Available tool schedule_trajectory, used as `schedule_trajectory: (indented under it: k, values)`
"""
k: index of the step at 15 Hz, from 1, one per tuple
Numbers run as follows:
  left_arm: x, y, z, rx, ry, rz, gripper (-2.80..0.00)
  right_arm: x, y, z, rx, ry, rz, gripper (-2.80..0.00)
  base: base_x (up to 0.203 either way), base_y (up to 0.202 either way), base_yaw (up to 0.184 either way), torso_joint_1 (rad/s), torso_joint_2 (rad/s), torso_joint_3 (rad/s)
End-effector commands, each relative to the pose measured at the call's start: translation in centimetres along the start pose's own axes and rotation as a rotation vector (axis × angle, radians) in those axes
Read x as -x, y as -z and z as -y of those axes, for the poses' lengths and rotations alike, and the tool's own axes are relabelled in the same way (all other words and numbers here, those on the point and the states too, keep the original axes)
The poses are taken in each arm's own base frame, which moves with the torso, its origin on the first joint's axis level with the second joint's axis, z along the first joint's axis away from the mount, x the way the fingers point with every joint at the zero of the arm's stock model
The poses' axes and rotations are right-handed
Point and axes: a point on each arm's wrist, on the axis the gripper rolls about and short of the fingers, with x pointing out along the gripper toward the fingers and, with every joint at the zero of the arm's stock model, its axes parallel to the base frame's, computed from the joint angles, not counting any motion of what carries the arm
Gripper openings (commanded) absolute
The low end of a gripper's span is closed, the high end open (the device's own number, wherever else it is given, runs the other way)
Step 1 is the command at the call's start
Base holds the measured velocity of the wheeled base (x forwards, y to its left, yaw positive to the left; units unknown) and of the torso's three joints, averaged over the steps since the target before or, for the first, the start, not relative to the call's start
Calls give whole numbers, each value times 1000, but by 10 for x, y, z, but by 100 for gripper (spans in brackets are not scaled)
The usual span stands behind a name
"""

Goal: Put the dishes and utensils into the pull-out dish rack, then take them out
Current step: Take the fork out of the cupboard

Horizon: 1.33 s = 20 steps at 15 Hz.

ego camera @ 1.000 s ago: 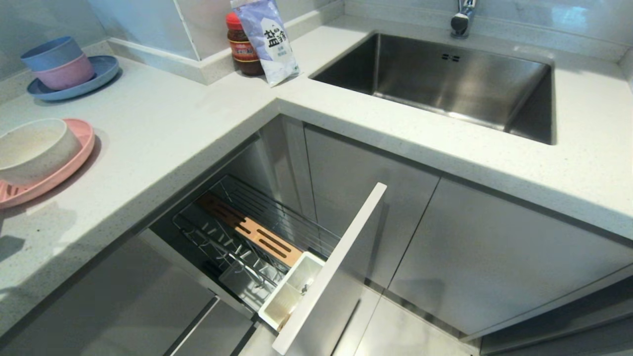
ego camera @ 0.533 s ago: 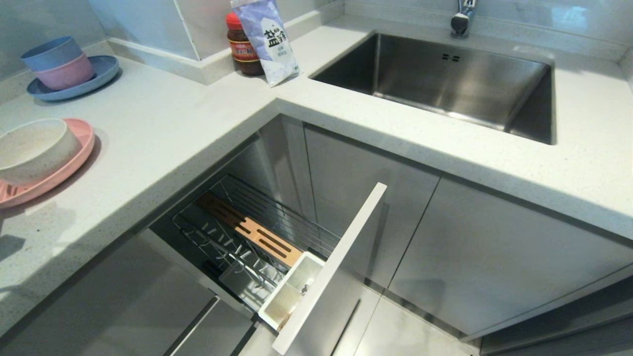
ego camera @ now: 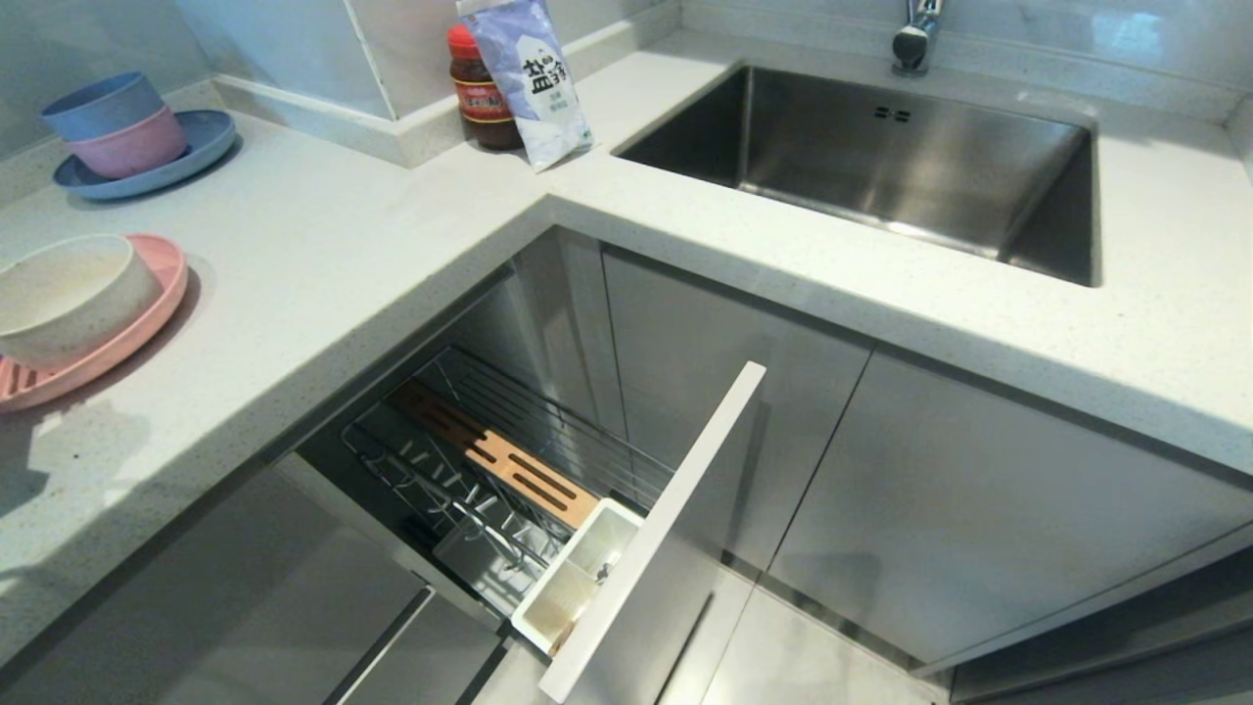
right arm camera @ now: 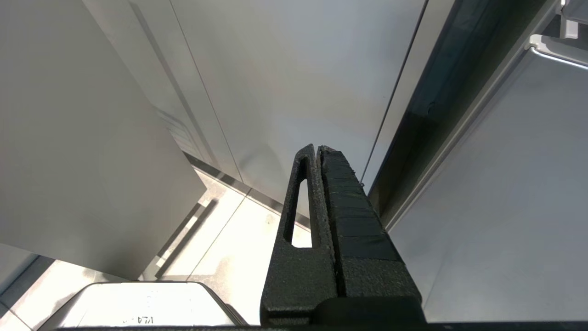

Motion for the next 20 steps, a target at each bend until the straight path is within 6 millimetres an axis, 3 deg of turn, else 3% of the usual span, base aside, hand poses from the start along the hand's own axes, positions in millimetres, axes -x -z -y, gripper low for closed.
schedule_trajectory:
  k: [1,5,12,13,20]
  values:
    - [1,-1,0,4,1,5,0,0,0,0,0,0,1,-280,0,0,0,0,0,0]
    - [9,-4,2,2,16,35,0,0,0,0,0,0,1,-280,0,0,0,0,0,0]
    - [48,-24,14,-13,103,176,0,0,0,0,0,0,1,-280,0,0,0,0,0,0]
    - [54,-31,18,-21,119,206,-280,0,0,0,0,0,1,-280,0,0,0,0,0,0]
    - [92,-95,65,-64,360,405,-280,0,0,0,0,0,1,-280,0,0,0,0,0,0]
